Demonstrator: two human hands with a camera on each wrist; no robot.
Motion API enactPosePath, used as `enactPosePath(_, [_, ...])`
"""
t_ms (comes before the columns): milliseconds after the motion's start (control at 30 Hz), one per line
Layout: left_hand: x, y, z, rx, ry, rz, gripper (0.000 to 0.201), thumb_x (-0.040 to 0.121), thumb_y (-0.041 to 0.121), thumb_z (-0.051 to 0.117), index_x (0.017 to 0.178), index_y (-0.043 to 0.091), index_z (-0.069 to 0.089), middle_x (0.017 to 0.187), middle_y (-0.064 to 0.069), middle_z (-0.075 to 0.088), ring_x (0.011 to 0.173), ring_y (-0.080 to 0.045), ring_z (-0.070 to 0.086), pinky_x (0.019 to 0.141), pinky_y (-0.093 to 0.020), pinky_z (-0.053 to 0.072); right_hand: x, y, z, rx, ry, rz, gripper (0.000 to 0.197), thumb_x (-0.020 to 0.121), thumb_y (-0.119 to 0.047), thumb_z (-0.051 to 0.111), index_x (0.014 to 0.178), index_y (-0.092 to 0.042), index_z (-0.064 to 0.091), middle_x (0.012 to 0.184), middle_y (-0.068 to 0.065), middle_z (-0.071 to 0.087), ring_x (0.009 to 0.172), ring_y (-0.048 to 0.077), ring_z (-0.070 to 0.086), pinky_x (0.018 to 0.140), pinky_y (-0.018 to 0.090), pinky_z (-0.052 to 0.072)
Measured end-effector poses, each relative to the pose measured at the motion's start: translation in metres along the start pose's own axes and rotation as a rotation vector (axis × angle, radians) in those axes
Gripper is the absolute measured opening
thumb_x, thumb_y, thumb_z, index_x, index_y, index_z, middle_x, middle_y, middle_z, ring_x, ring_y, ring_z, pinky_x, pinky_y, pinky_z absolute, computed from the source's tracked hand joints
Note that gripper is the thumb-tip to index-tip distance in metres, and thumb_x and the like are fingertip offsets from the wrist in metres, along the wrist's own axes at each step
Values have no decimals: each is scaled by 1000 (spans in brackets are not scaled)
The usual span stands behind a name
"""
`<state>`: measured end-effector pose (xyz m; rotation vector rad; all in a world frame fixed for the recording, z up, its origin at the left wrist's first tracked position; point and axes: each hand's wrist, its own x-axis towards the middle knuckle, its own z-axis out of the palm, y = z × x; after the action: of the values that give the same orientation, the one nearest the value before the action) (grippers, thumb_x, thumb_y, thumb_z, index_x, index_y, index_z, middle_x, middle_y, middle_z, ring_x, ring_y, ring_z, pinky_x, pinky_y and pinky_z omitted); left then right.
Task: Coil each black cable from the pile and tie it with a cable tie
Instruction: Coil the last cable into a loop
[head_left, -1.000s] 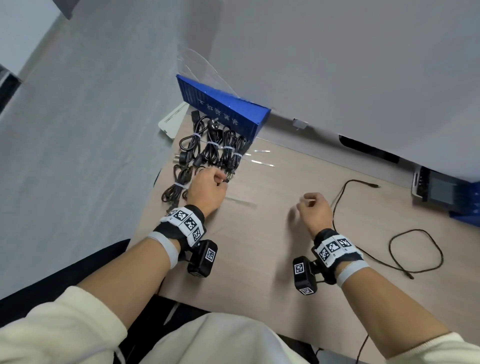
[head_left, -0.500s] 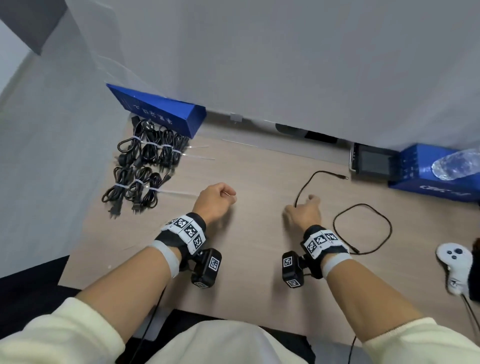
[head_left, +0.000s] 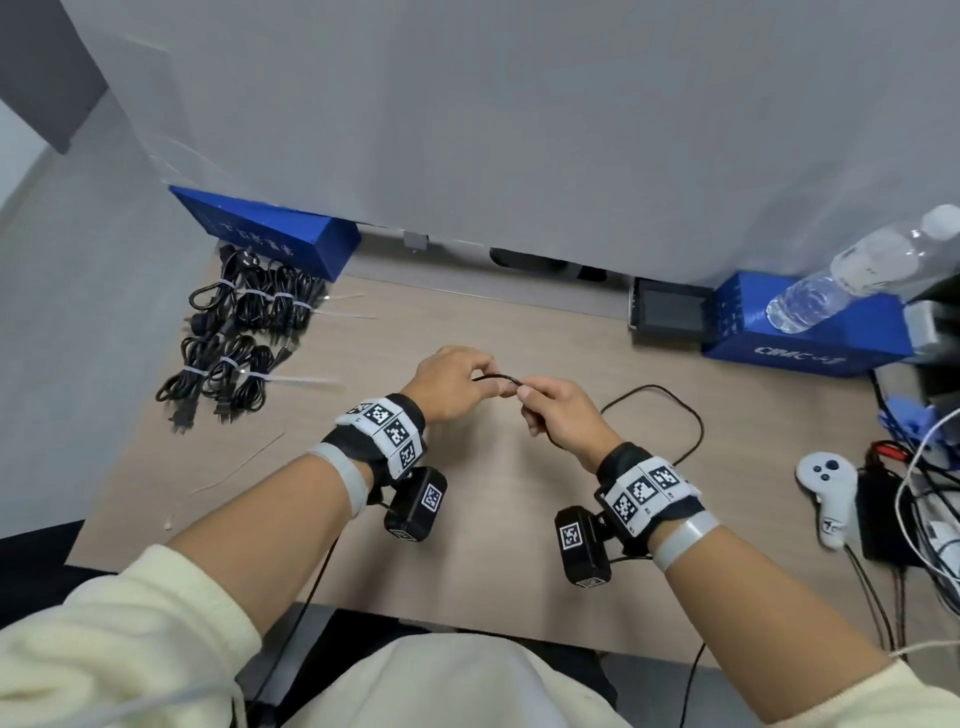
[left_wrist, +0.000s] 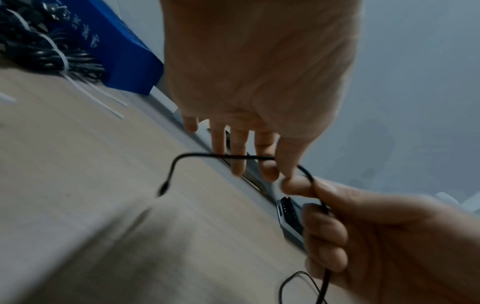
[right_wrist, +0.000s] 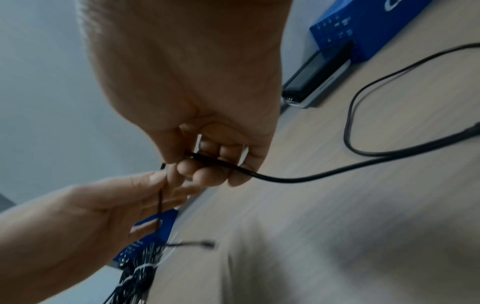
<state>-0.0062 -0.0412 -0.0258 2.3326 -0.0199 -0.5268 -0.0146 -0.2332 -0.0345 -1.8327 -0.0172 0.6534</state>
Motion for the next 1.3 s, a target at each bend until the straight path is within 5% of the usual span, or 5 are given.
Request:
enactPosePath(267, [-32,-15,-50,-553,78,-70,17,102,16,52,88,8,57,57,1,41,50,-15,34,45,-20,29,-4,-15,-9,62,236,58,24,102,-6,46,93,-12,67,65,6,60,65,22,56,70,31,50])
enactPosePath(467, [-48,-25,-77,-736,-35,-62,20,104,20,51,94,10,65,55,4,37,49,-13,30,50,-27,23,-7,-47,38,-83,283,-97,17,97,-25,61,111,-17,67,79,1,67,69,14,63,79,33,53])
enactPosePath(767, [-79,-35,-94,-843,-213,-80,36,105,32,48,120,6,66,60,4,22,50,-10,19,50,-25,16,-18,-72,80,-196,303,-167,22,99,-21,54,80,-18,67,57,-5,58,56,14,51,62,33,44])
enactPosePath(1100, [-79,12,-83,-981,52,45,41,103,51,43,124,28,69,121,2,70,115,-14,63,95,-37,51,-26,-101,59,-198,282,-219,33,102,-33,52,79,-19,71,52,-7,54,47,9,47,54,27,40])
enactPosePath(1300, [-73,33,-82,-1029,64,17,51,106,48,34,108,10,69,113,-6,75,107,-18,69,91,-35,52,-29,-110,65,-254,124,-279,32,102,-26,54,80,-14,73,58,-8,57,42,6,46,53,26,36])
